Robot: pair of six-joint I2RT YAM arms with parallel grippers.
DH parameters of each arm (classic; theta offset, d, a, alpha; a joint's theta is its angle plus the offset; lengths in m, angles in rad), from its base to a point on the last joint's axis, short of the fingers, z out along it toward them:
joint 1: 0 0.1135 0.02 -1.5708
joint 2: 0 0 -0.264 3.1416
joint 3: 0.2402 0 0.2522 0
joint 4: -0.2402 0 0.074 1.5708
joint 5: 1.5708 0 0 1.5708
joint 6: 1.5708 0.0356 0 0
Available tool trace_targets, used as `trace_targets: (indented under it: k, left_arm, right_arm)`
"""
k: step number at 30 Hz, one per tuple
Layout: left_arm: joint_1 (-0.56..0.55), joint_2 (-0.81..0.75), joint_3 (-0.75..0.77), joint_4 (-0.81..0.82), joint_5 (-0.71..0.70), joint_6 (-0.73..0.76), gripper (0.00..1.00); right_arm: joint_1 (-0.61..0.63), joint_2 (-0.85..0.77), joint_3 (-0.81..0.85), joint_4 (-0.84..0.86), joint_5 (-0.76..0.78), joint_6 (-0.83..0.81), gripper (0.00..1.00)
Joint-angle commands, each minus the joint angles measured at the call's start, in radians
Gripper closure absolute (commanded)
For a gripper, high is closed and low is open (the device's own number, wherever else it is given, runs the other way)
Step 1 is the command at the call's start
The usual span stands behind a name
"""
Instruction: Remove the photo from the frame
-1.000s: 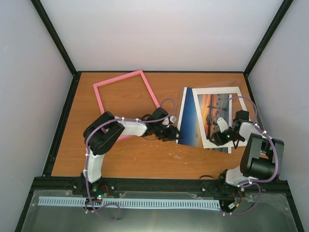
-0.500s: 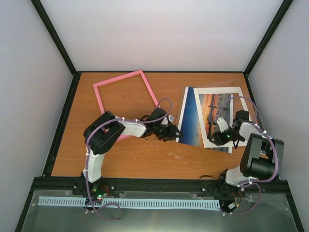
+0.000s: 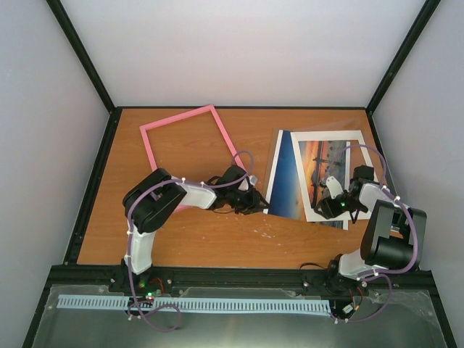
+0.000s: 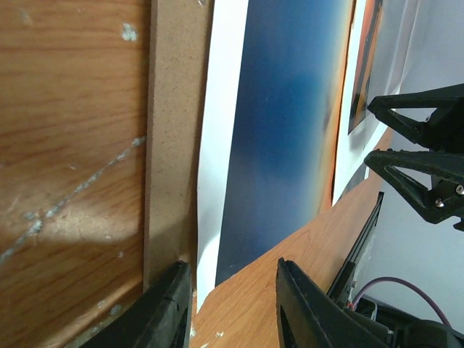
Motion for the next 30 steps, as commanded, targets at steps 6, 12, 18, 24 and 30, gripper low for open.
trace_targets:
  k: [6,12,18,24,30]
  left_arm:
    - [-0.011,0.042,0.045,-0.045,0.006,-0.015,0.65]
    - [-0.012,0.064,0.072,-0.091,0.001,-0.014,0.68]
    - [-0.01,0.083,0.083,-0.09,-0.007,-0.028,0.89]
    - [-0.008,0.018,0.063,-0.069,-0.02,-0.013,0.99]
    - [0.021,-0.171,0.001,-0.166,-0.079,0.06,0.99]
  right_arm:
    - [0.005,-0.012,-0.002,-0.019,-0.002,-0.01,0.41]
    - [0.004,-0.015,-0.001,-0.017,-0.004,-0.01,0.41]
    - [0.005,-0.027,-0.004,-0.017,-0.008,-0.013,0.41]
    - [0.005,-0.052,0.039,-0.086,-0.034,-0.016,0.4]
    - [0.006,-0.168,0.176,-0.216,-0.1,-0.003,0.35]
